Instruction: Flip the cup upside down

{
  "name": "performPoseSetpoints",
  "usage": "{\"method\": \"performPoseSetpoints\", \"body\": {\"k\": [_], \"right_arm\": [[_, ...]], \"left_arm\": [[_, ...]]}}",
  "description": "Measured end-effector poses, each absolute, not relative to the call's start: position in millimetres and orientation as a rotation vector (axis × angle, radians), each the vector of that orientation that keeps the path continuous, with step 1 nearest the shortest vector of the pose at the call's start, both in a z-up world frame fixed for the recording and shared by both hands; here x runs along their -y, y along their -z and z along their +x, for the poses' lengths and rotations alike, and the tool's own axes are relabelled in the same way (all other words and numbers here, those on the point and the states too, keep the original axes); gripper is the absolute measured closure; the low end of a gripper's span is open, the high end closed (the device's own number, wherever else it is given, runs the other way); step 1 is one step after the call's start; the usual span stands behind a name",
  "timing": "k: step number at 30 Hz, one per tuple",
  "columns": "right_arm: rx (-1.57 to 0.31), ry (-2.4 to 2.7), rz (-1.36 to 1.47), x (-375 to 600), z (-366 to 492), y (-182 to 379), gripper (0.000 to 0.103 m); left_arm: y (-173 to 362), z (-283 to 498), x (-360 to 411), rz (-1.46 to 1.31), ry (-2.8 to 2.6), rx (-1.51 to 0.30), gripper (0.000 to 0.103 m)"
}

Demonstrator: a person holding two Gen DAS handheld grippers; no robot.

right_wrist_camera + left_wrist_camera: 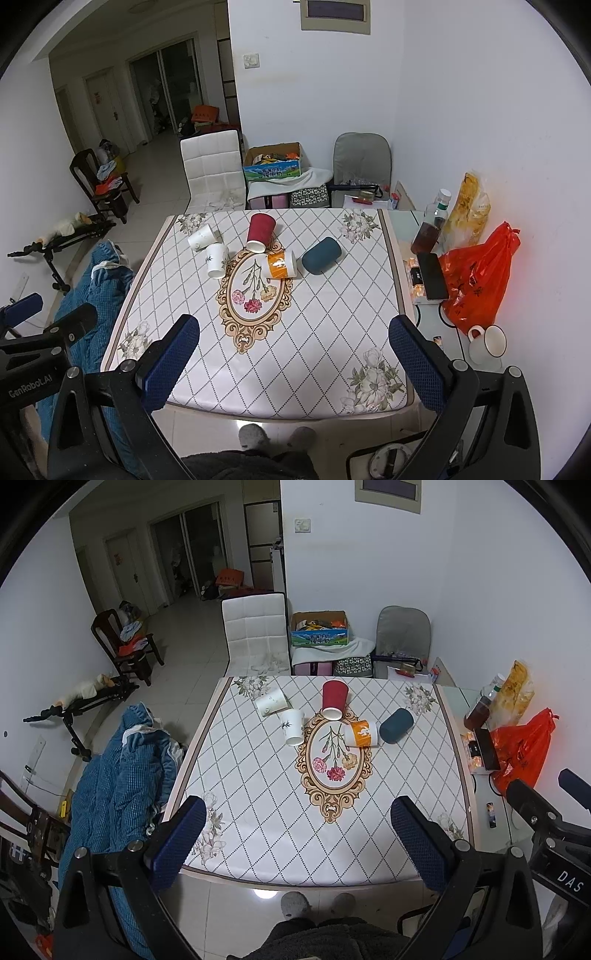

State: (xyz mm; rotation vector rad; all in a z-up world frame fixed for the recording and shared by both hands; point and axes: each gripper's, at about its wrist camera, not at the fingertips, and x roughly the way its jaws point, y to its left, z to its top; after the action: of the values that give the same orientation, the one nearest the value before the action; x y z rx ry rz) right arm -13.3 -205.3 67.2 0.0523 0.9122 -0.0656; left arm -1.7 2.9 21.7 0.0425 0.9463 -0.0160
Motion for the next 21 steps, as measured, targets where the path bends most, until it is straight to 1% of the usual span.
{"method": "performPoseSetpoints", "body": {"k": [21], "right_arm": [[-0.899, 0.065, 0.047, 207, -13, -77, 0.0]], "left_arm": [[-27, -5, 2, 0.037, 0.014, -0.922, 0.001]]}}
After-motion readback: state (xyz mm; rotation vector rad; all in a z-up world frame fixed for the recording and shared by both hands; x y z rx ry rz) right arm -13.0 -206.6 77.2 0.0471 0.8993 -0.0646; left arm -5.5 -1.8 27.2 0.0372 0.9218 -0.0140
